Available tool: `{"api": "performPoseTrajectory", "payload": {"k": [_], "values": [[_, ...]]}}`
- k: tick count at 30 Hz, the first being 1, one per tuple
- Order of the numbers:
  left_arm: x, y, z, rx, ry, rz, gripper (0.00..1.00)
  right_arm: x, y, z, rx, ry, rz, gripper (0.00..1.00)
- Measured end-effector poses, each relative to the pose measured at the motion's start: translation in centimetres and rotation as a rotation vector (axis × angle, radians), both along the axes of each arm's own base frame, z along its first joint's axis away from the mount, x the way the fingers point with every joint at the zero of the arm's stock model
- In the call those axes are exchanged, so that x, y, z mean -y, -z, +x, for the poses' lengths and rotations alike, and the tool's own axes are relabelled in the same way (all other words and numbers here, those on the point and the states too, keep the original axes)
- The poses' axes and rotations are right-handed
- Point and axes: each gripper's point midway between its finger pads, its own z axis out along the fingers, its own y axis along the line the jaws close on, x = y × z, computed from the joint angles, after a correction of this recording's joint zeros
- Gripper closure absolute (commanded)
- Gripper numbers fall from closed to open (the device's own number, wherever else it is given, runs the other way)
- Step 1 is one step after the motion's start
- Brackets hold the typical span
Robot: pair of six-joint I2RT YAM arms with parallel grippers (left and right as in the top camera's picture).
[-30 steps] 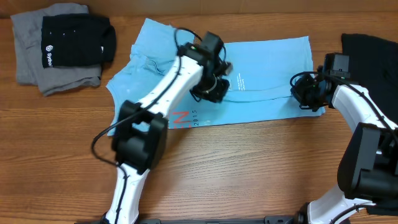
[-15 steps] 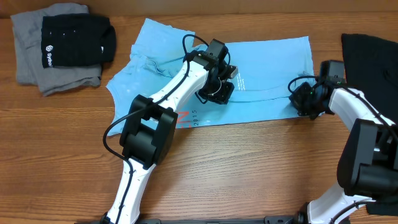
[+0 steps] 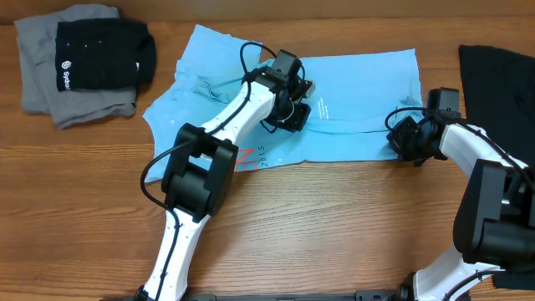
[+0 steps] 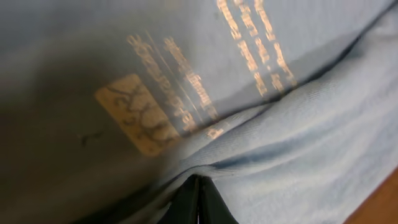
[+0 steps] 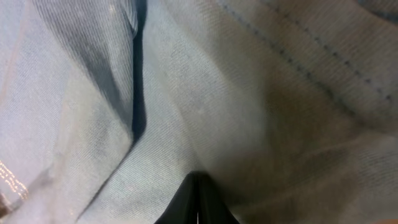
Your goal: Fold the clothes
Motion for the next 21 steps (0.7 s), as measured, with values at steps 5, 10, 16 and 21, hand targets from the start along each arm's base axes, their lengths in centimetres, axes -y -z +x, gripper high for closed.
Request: {"api": "performPoseTrajectory", "payload": {"k": [5, 10, 16, 21], "values": [[-0.4, -0.3, 2.3, 0.098, -0.022, 0.014, 0.79, 0.0, 0.0, 0.0, 0.0, 0.0, -0.002, 0.96], [-0.8, -0.6, 3.6, 0.157, -0.037, 0.051, 0.73, 0.1, 0.1, -0.2, -0.012, 0.003, -0.022, 0.96], [-4.7, -1.8, 5.8, 0.247, -0.121, 0.266, 0.69, 1.0, 0.1, -0.6, -0.03, 0.019, -0.067, 0.96], [-9.8, -4.1, 7.1, 0.289, -0.208, 0.477, 0.7, 2.2, 0.1, -0.8, -0.035, 0.052, -0.079, 0.96]]}}
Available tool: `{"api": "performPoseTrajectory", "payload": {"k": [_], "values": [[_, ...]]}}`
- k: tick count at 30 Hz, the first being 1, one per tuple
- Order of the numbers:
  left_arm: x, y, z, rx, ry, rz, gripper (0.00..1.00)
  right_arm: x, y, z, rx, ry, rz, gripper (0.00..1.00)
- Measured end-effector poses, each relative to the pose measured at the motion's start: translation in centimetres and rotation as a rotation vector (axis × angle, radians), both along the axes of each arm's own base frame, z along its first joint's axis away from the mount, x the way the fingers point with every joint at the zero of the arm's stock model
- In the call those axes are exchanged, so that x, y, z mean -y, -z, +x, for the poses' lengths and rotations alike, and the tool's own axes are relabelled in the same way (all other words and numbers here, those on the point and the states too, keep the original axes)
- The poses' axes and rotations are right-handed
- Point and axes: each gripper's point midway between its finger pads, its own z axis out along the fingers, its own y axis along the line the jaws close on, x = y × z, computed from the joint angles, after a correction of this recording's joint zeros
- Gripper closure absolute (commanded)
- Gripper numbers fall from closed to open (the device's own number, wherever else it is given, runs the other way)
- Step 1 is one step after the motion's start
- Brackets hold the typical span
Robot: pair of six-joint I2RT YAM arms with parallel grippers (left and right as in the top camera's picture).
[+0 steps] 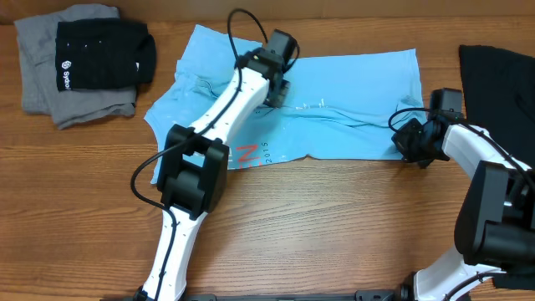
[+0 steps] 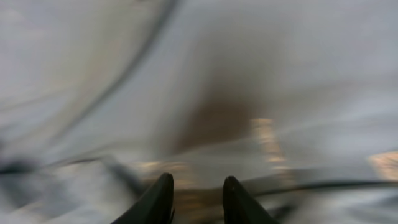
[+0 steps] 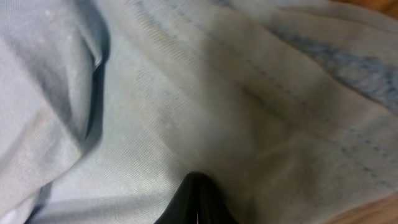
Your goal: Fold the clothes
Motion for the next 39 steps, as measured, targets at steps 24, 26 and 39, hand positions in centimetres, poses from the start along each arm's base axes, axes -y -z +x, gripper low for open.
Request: {"api": "performPoseTrajectory", "payload": {"k": [24, 26, 39], "values": [[-4.3, 1.2, -11.0, -0.502, -0.105, 0.043, 0.66, 1.4, -4.1, 1.8, 0.023, -0.042, 0.031, 0.8], [-4.4, 2.5, -11.6, -0.529, -0.117, 0.037, 0.73, 0.5, -4.4, 2.3, 0.05, -0.086, 0.058, 0.84], [-6.7, 4.7, -14.2, -0.654, -0.197, 0.019, 0.78, -5.2, -4.5, 3.3, 0.081, -0.25, 0.083, 0.94]]}}
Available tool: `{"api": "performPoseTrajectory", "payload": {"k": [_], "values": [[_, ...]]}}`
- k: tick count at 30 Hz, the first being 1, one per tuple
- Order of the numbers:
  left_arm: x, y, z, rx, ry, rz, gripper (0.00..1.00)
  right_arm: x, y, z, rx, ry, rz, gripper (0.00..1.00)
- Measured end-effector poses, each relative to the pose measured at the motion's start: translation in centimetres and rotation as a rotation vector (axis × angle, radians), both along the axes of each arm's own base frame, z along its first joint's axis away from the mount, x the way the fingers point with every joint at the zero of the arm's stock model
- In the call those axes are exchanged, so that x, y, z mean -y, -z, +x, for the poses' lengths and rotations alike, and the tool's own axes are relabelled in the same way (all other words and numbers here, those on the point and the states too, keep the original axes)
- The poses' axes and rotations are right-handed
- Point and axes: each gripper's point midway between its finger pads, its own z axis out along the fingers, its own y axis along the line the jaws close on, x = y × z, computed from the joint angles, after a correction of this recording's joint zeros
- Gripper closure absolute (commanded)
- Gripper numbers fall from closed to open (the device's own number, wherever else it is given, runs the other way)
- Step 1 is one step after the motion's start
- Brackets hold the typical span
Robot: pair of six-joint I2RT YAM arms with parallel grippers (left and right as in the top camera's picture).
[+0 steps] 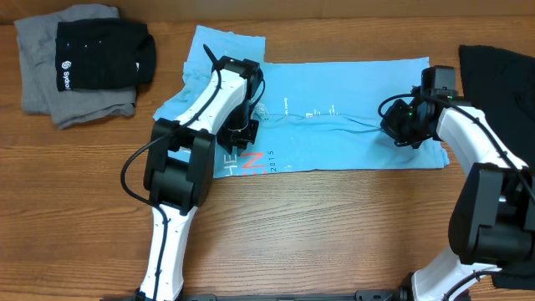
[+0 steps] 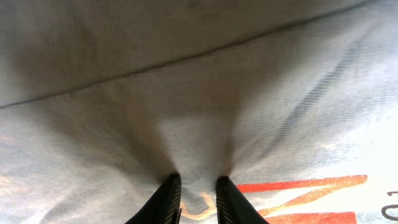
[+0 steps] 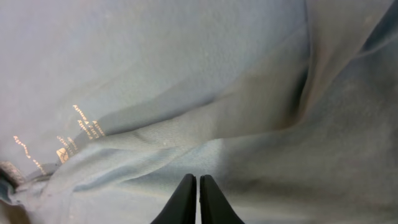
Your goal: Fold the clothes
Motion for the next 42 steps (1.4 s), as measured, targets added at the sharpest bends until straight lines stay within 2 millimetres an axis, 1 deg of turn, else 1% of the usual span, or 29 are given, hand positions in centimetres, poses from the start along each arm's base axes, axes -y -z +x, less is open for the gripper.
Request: {"api": "performPoseTrajectory", "payload": {"k": [2, 7, 9, 11, 15, 18, 20, 23, 24, 27, 29, 31, 36, 38, 39, 41, 42], "values": [[-0.2, 0.0, -0.1, -0.006, -0.007, -0.002, 0.77, 0.0, 0.5, -0.1, -0.012, 0.002, 0.002, 0.95], [-0.6, 0.0, -0.3, -0.02, -0.023, -0.004, 0.77, -0.1, 2.8, -0.4, -0.065, 0.006, 0.01, 0.96], [-0.8, 0.0, -0.4, -0.025, -0.027, -0.002, 0.77, 0.0, 3.6, -0.1, -0.067, 0.007, 0.011, 0.95], [-0.9, 0.0, -0.4, -0.029, -0.03, 0.0, 0.77, 0.0, 4.0, 0.4, -0.053, 0.008, 0.01, 0.93], [-1.2, 0.0, -0.5, -0.034, -0.037, 0.001, 0.78, 0.3, 3.8, 1.5, -0.009, 0.011, -0.006, 0.91], [-1.4, 0.0, -0.5, -0.037, -0.042, 0.002, 0.79, 1.0, 4.2, 1.7, -0.01, 0.024, -0.043, 0.9], [-1.6, 0.0, -0.4, -0.039, -0.048, 0.001, 0.8, 1.4, 4.2, 1.8, -0.01, 0.034, -0.059, 0.91], [-2.0, 0.0, -0.4, -0.043, -0.064, -0.005, 0.8, 2.0, 4.2, 1.7, -0.02, 0.052, -0.075, 0.96], [-2.2, 0.0, -0.3, -0.044, -0.07, -0.006, 0.8, 2.2, 4.3, 1.6, -0.026, 0.06, -0.076, 0.96], [-3.0, 0.0, -0.2, -0.048, -0.094, -0.01, 0.83, 3.4, 4.3, 1.2, -0.05, 0.102, -0.076, 0.96], [-3.6, 0.0, 0.0, -0.049, -0.111, -0.011, 0.85, 4.7, 4.3, 0.7, -0.07, 0.143, -0.074, 0.96], [-4.2, 0.0, 0.1, -0.05, -0.13, -0.014, 0.85, 5.8, 4.3, 0.2, -0.091, 0.175, -0.07, 0.96], [-5.8, -0.1, 0.4, -0.053, -0.182, -0.014, 0.83, 8.0, 4.0, -1.3, -0.156, 0.225, -0.078, 0.96], [-6.2, -0.2, 0.6, -0.045, -0.193, -0.004, 0.83, 8.6, 3.8, -2.1, -0.193, 0.231, -0.088, 0.96], [-6.4, -0.3, 0.7, -0.04, -0.195, 0.003, 0.81, 8.9, 3.4, -2.4, -0.206, 0.234, -0.093, 0.93], [-6.8, -0.7, 0.8, -0.022, -0.194, 0.022, 0.74, 9.1, 2.3, -2.4, -0.208, 0.232, -0.103, 0.88], [-7.0, -1.2, 1.0, -0.006, -0.194, 0.03, 0.69, 9.1, 1.3, -2.5, -0.205, 0.23, -0.106, 0.82]]}}
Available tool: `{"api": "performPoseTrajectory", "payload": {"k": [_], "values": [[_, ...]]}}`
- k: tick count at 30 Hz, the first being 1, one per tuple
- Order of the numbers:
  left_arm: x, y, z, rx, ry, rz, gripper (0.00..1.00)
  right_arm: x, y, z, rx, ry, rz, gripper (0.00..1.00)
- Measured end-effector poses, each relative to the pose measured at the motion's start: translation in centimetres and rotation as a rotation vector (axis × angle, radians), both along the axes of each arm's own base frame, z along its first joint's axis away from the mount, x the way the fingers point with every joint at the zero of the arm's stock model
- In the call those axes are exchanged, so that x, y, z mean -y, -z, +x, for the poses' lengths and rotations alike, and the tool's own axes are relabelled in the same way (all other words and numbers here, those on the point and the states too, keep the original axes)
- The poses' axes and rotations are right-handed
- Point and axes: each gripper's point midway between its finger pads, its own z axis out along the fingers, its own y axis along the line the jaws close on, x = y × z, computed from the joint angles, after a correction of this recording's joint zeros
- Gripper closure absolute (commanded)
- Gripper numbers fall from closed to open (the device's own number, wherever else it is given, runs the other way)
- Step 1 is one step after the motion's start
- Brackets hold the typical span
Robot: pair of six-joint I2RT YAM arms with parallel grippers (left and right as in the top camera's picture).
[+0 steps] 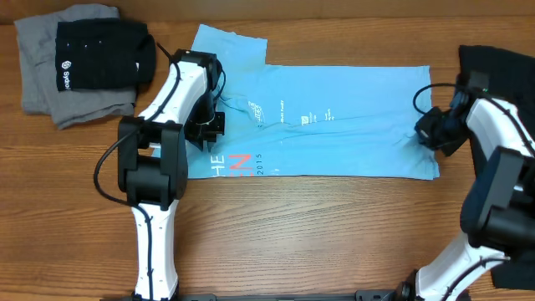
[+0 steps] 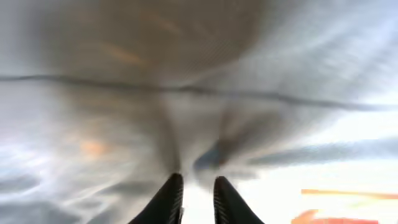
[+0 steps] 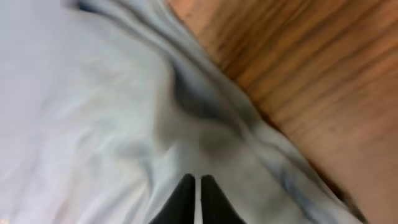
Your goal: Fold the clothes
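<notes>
A light blue T-shirt [image 1: 334, 125] lies spread out across the wooden table, red print near its front left edge. My left gripper [image 1: 207, 127] sits on the shirt's left part. In the left wrist view the left gripper [image 2: 196, 178] pinches a ridge of blue cloth between its fingers. My right gripper [image 1: 432, 132] is at the shirt's right edge. In the right wrist view the right gripper [image 3: 193, 178] is nearly closed on a fold of cloth, with bare wood [image 3: 311, 74] just beyond.
A folded grey garment [image 1: 50, 96] with a folded black one [image 1: 100, 54] on top lies at the back left. Another black garment [image 1: 501, 67] lies at the back right, close to the right arm. Bare table [image 1: 318, 234] runs along the front.
My left gripper has moved left on the shirt and my right gripper right and slightly forward, to the hem. The shirt now lies longer and flatter between them.
At first both grippers were shut on folds, left at the shirt's middle, right at its front right corner. Then the left stood open farther back. Then it pinched cloth farther left while the right held farther back. Now they are wide apart and the shirt is smoother.
</notes>
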Motion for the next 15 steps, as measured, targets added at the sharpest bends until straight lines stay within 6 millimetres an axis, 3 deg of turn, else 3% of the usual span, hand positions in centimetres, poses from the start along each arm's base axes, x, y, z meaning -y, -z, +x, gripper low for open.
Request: {"api": "performPoseTrajectory", "payload": {"k": [2, 3, 5, 7, 10, 15], "values": [[-0.2, -1.8, 0.5, 0.051, -0.005, 0.007, 0.65, -0.1, -2.7, 0.0, 0.031, -0.017, -0.015, 0.72], [-0.2, -2.6, 0.7, 0.074, -0.007, 0.008, 0.58, -0.1, -3.8, 0.1, 0.048, -0.018, -0.019, 0.71], [-0.2, -5.6, 1.2, 0.154, -0.011, 0.002, 0.53, -0.7, -6.9, -0.3, 0.092, -0.047, -0.028, 0.71], [-0.2, -7.2, 1.6, 0.2, -0.014, -0.006, 0.5, -1.3, -7.7, -0.9, 0.087, -0.062, -0.024, 0.72], [0.0, -8.1, 1.8, 0.224, -0.014, -0.019, 0.5, -2.1, -7.1, -1.1, 0.08, -0.084, -0.018, 0.74], [0.9, -6.6, 1.8, 0.19, 0.002, -0.07, 0.62, -3.0, -3.5, -2.2, 0.053, -0.094, -0.005, 0.83]]}}
